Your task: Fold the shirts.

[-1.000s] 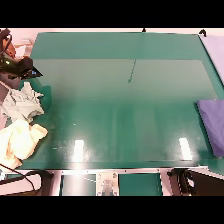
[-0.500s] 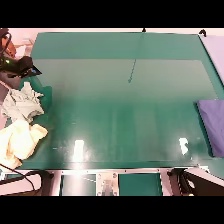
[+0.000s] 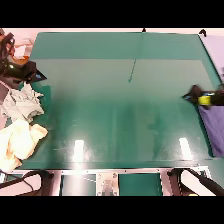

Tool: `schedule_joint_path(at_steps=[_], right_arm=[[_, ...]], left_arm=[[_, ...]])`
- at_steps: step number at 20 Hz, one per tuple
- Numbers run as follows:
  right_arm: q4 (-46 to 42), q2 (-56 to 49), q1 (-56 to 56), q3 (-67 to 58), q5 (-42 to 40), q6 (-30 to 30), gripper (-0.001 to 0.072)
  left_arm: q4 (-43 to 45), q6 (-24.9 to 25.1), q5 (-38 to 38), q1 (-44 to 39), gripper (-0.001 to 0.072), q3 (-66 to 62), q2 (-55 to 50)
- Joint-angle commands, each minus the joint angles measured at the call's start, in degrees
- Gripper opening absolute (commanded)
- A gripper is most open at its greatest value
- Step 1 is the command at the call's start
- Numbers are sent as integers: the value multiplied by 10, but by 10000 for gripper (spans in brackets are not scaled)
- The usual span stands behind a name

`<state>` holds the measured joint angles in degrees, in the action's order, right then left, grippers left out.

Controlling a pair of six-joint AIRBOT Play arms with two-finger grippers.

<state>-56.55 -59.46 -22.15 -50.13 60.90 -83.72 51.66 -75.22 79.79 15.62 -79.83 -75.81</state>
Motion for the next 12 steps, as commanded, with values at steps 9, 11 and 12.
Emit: schedule_joint_path(at_steps=[9,11,12], right_arm=[[26,34,207,110,-112,-7,14],[26,34,207,110,-113,-7,15],[26,34,207,110,-113,-7,15]], left_arm=[[-11,11,0,-5,23,119,60],[-11,12,-15,-5,24,119,60],[-11,12,-23,-5,24,118,60]])
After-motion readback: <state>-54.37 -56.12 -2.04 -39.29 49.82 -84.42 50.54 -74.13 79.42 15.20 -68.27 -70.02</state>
